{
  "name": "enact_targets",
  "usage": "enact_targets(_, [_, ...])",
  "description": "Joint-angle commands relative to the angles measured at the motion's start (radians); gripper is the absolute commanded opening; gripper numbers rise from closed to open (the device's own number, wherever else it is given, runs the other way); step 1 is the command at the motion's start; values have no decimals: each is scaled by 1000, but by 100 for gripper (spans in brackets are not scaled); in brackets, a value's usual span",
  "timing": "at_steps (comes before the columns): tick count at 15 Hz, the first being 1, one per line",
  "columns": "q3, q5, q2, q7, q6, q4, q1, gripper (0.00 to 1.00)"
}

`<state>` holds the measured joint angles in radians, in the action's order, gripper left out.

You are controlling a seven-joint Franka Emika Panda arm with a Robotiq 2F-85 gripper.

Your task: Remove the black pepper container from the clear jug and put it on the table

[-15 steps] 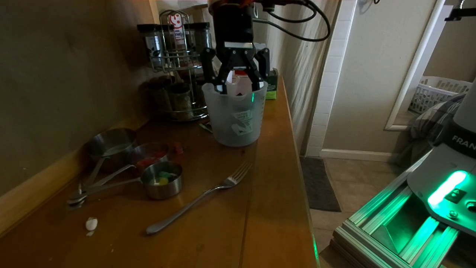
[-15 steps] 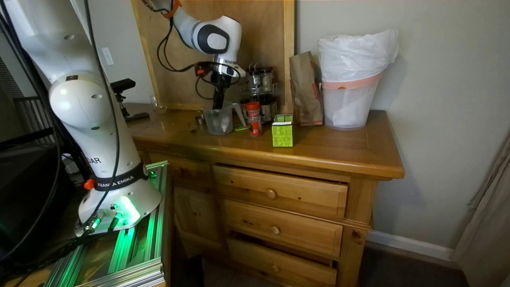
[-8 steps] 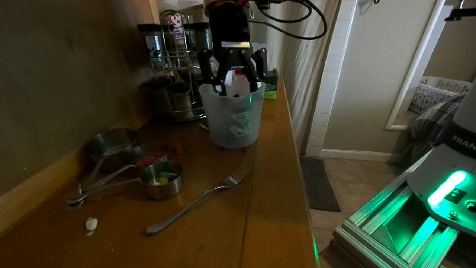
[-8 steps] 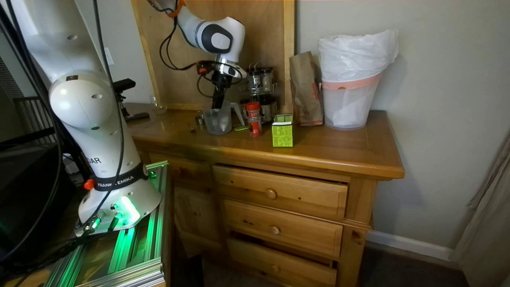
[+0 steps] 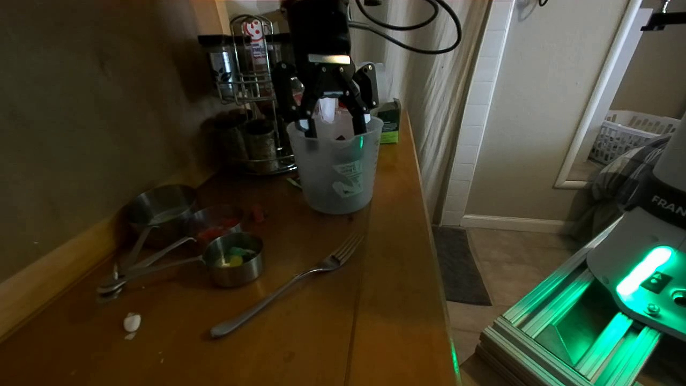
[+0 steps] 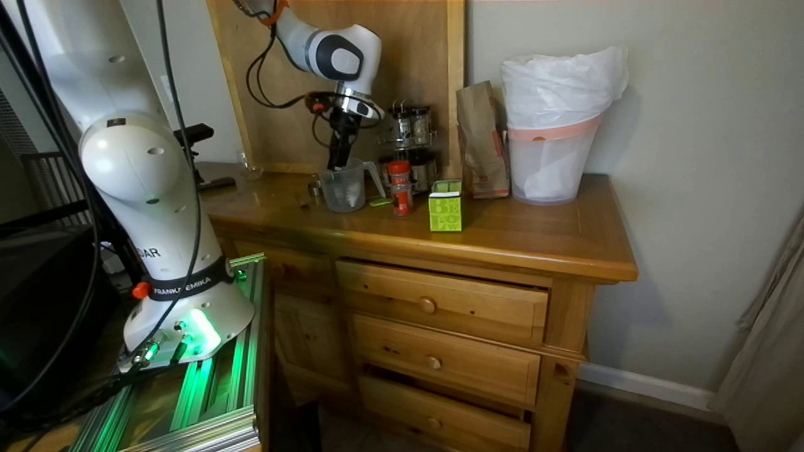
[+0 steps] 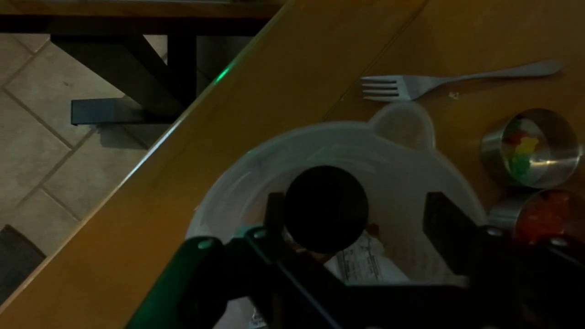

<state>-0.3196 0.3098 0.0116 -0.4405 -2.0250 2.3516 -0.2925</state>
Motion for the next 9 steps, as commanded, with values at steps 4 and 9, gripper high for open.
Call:
enact_targets(4, [-9, -83, -34, -54, 97, -39, -22, 78])
enact_targets(9, [-6, -156, -57, -57, 91, -43, -22, 79])
